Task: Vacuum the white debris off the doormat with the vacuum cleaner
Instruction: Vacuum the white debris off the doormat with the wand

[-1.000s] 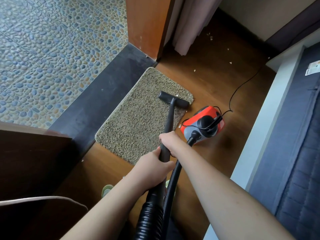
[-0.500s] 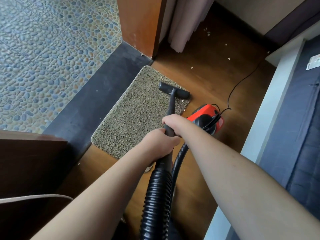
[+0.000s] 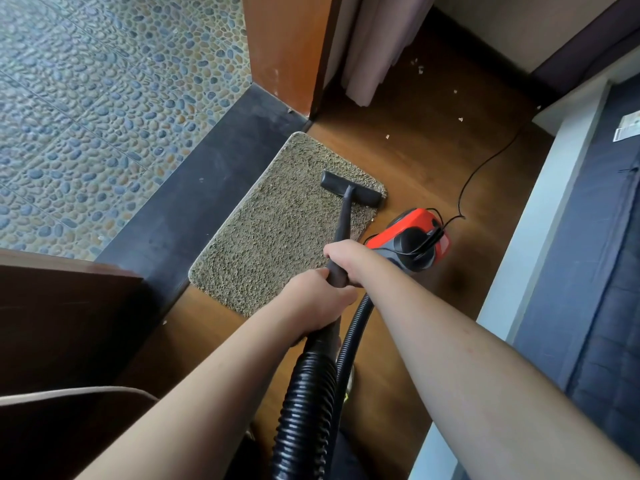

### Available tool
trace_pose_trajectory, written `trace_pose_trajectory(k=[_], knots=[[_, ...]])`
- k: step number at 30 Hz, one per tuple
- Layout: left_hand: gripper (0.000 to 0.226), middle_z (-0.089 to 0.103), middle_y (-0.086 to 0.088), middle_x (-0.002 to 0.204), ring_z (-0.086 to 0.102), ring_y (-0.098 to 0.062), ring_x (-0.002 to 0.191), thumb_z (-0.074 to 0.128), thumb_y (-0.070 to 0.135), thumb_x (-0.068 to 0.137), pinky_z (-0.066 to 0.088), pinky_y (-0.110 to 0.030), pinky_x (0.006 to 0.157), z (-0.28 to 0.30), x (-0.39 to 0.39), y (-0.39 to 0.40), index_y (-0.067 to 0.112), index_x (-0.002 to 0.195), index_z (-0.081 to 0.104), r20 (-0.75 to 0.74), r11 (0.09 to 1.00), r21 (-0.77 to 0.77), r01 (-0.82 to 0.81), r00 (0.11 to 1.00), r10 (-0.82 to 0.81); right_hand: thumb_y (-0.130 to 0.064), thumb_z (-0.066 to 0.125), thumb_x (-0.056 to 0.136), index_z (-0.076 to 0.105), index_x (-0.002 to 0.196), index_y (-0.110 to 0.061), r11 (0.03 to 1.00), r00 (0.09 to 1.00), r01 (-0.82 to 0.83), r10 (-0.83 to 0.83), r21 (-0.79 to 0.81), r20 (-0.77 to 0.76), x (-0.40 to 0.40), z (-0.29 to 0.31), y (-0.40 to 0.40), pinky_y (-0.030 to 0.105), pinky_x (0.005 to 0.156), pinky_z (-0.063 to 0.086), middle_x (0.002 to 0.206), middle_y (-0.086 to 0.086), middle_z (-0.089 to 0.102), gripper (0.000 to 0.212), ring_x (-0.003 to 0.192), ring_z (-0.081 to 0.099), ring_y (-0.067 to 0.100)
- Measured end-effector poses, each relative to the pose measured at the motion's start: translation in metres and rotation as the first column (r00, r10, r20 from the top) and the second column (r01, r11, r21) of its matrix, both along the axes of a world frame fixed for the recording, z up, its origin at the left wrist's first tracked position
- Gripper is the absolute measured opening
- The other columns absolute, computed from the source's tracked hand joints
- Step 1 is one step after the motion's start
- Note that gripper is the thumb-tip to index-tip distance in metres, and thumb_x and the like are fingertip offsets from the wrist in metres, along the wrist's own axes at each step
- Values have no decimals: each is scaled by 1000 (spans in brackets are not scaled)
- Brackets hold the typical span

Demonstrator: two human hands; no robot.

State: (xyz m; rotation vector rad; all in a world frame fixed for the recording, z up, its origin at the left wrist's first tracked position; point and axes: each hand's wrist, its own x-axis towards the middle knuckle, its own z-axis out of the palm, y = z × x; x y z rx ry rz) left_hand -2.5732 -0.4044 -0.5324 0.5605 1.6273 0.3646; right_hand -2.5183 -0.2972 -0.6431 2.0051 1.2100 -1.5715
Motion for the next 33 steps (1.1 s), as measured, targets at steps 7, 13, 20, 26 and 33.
trace_pose_trajectory(k=[7, 13, 20, 26, 33], knots=[[20, 66, -11, 82, 71, -32, 67, 57, 29, 81, 62, -46, 66, -1, -3, -30, 17, 98, 56, 3, 1000, -2, 0, 1000, 0, -19, 52, 93, 49, 129, -4, 998, 998, 63, -63, -5, 9, -3, 0, -32, 39, 82, 56, 113, 15, 64, 39, 96, 66, 29], [36, 68, -11, 90, 70, -33, 74, 59, 30, 80, 61, -48, 73, -1, -5, -54, 20, 115, 57, -14, 999, -21, 37, 999, -37, -16, 50, 90, 43, 133, -7, 992, 992, 123, -123, -17, -2, -6, 2, -57, 35, 65, 56, 104, 15, 64, 45, 83, 67, 27], [72, 70, -4, 99, 63, -18, 66, 59, 34, 82, 60, -37, 75, -6, -15, -85, 29, 150, 36, -115, 993, -19, 116, 986, -118, -23, 54, 89, 26, 147, -15, 985, 986, 164, -165, -48, -22, -10, -4, -89, 45, 84, 57, 122, 15, 58, 65, 100, 64, 31], [49, 69, 4, 81, 64, -7, 51, 59, 31, 82, 59, -26, 62, 0, -23, -104, 33, 130, 52, -113, 994, -33, 106, 988, -109, -23, 55, 92, 21, 151, -17, 979, 979, 193, -196, -67, -50, -10, -5, -107, 43, 78, 59, 126, 15, 56, 68, 102, 63, 31], [62, 68, 7, 76, 68, -10, 54, 61, 32, 81, 54, -18, 55, 12, -25, -104, 36, 141, 45, -109, 996, -52, 67, 991, -72, -24, 57, 93, 33, 146, -11, 990, 990, 138, -138, 20, -8, -8, -4, -105, 33, 65, 53, 113, 10, 58, 60, 93, 61, 28]])
